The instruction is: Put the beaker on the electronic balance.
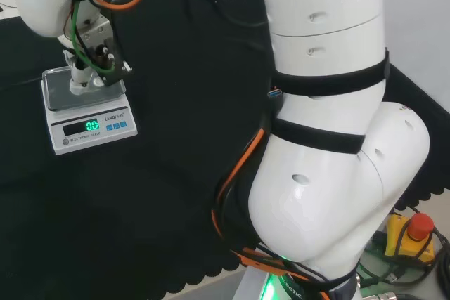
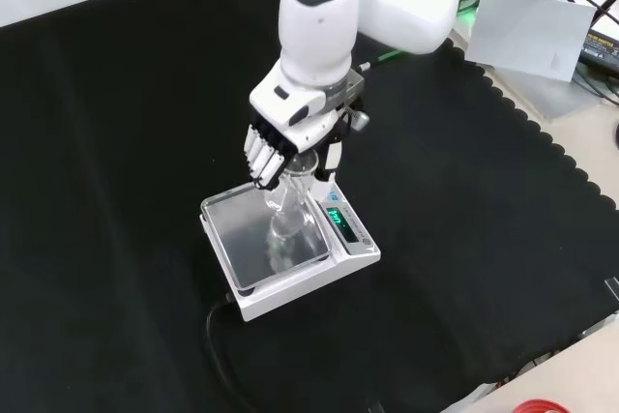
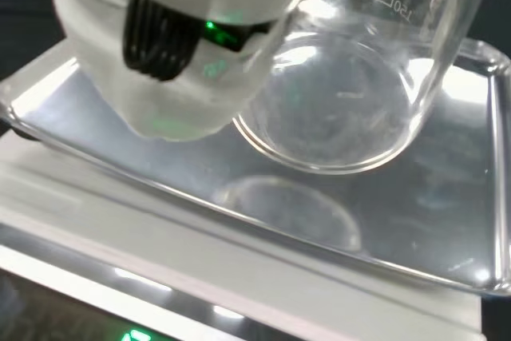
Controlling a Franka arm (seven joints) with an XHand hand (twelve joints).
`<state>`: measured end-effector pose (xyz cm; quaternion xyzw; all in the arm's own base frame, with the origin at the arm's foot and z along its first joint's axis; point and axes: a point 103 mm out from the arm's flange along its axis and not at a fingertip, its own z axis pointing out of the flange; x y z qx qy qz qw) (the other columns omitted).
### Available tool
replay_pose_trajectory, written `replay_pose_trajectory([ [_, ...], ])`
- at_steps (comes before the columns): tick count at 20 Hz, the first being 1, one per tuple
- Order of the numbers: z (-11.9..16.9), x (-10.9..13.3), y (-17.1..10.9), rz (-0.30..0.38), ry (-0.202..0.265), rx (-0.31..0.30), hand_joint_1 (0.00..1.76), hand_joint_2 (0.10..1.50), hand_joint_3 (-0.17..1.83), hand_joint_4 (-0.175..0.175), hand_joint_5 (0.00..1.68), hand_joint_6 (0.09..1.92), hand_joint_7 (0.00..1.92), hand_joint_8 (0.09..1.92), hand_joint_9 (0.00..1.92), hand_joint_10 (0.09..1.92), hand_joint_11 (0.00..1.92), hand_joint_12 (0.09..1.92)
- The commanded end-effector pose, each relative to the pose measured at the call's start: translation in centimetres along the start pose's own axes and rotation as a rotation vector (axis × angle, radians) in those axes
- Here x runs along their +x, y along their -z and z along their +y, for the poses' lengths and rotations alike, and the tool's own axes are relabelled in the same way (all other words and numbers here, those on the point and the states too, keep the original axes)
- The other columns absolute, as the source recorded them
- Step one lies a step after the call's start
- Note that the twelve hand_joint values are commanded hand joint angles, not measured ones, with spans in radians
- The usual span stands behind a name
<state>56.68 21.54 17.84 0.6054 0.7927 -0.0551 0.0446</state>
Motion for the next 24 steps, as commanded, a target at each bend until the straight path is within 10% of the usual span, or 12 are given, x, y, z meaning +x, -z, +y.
replay_pose_trajectory([
  [1,2.2,-2.1,-1.3,-0.045,-0.021,0.048,1.16,0.67,0.87,-0.175,1.02,1.19,0.84,1.23,1.1,1.05,1.19,0.81],
  [13,5.3,-4.2,-3.0,0.042,0.019,0.081,1.16,0.69,0.85,-0.175,1.01,1.2,0.84,1.21,1.1,1.03,1.23,0.82],
  [18,5.4,-4.2,-2.0,0.082,0.06,0.108,0.99,0.44,1.1,-0.048,0.29,1.21,0.65,1.09,0.98,0.88,0.8,1.19],
  [24,4.3,-5.1,1.1,0.131,0.09,0.034,0.54,0.5,0.42,-0.011,0.02,0.19,0.21,0.89,0.5,0.85,0.24,1.47],
])
